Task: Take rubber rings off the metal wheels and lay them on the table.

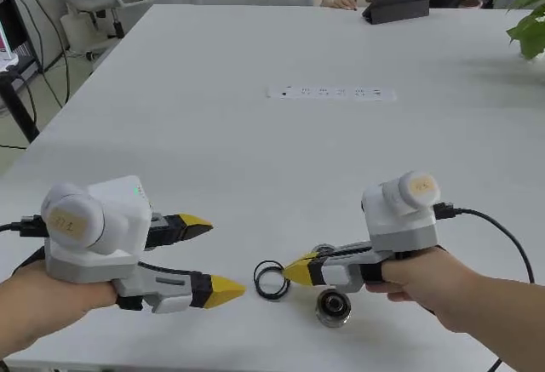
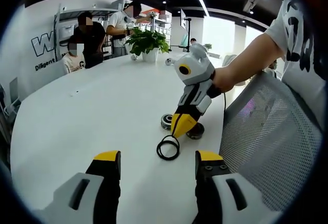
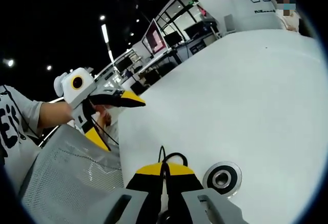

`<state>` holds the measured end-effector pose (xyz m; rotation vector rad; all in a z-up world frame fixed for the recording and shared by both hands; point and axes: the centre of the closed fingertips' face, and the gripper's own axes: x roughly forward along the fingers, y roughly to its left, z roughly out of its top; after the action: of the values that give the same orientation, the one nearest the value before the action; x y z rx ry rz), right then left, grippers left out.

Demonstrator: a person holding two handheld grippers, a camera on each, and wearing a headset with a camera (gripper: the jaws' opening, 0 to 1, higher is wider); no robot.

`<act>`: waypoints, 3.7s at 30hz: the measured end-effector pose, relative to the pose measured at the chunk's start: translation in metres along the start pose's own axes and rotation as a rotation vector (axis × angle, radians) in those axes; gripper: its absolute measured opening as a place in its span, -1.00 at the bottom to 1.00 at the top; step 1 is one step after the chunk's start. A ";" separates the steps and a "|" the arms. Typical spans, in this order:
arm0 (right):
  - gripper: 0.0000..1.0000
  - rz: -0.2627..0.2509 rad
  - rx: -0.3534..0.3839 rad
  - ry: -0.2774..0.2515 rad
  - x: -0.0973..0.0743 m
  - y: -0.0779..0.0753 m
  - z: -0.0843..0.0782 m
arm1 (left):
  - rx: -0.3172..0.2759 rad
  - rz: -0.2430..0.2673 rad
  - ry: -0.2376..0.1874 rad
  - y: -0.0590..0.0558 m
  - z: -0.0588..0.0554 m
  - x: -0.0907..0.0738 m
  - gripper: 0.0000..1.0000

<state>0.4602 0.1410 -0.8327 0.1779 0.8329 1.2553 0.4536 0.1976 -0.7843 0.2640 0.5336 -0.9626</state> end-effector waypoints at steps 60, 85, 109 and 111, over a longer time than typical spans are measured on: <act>-0.34 -0.159 -0.172 -0.100 -0.059 -0.006 0.016 | -0.011 -0.035 0.005 -0.017 0.008 0.004 0.20; 0.05 -0.258 -0.273 -0.131 -0.111 0.000 0.001 | -0.022 -0.025 -0.020 -0.022 0.017 0.001 0.24; 0.34 -0.355 -0.341 -0.095 -0.141 0.010 -0.028 | 0.004 -0.015 -0.009 -0.030 0.010 -0.010 0.30; 0.35 -0.358 -0.338 -0.095 -0.143 0.010 -0.029 | 0.005 -0.015 -0.007 -0.031 0.009 -0.011 0.30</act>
<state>0.4247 0.0087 -0.7820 -0.1761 0.5310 1.0207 0.4260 0.1839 -0.7703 0.2617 0.5269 -0.9791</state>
